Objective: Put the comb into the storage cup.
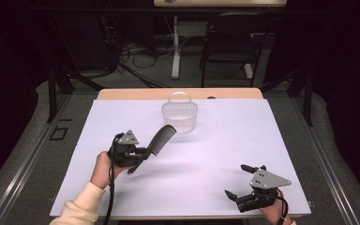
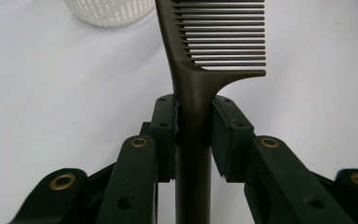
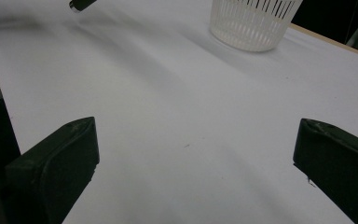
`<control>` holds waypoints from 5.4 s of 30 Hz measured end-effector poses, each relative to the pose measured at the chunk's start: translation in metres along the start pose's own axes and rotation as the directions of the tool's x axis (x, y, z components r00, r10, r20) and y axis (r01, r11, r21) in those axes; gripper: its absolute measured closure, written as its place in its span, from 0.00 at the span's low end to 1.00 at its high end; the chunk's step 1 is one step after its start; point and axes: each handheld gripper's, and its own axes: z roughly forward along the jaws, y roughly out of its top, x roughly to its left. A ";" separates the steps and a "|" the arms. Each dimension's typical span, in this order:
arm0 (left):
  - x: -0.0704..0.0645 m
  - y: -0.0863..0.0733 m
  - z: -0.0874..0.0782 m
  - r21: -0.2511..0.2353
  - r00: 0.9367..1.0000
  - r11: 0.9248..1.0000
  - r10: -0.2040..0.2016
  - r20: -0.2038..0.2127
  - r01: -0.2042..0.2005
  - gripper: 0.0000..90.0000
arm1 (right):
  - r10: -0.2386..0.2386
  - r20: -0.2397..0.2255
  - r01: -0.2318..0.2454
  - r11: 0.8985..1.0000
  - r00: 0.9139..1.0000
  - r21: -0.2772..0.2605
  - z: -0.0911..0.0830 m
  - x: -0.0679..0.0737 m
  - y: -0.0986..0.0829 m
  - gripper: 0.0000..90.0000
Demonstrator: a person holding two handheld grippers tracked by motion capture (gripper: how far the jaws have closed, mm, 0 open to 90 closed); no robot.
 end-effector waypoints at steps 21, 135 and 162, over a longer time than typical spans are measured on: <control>0.004 -0.007 -0.006 -0.094 0.999 0.995 -0.036 -0.034 0.032 0.80 | -0.001 0.000 0.001 1.000 1.000 -0.001 0.000 0.000 0.000 0.00; 0.041 0.047 0.000 -0.252 0.988 0.962 -0.127 -0.093 0.100 0.80 | 0.000 0.004 0.000 1.000 1.000 0.001 0.000 0.000 0.000 0.00; 0.053 0.069 0.005 -0.257 0.983 0.961 -0.140 -0.115 0.107 0.80 | 0.000 0.004 0.000 1.000 1.000 0.001 -0.001 0.000 0.000 0.00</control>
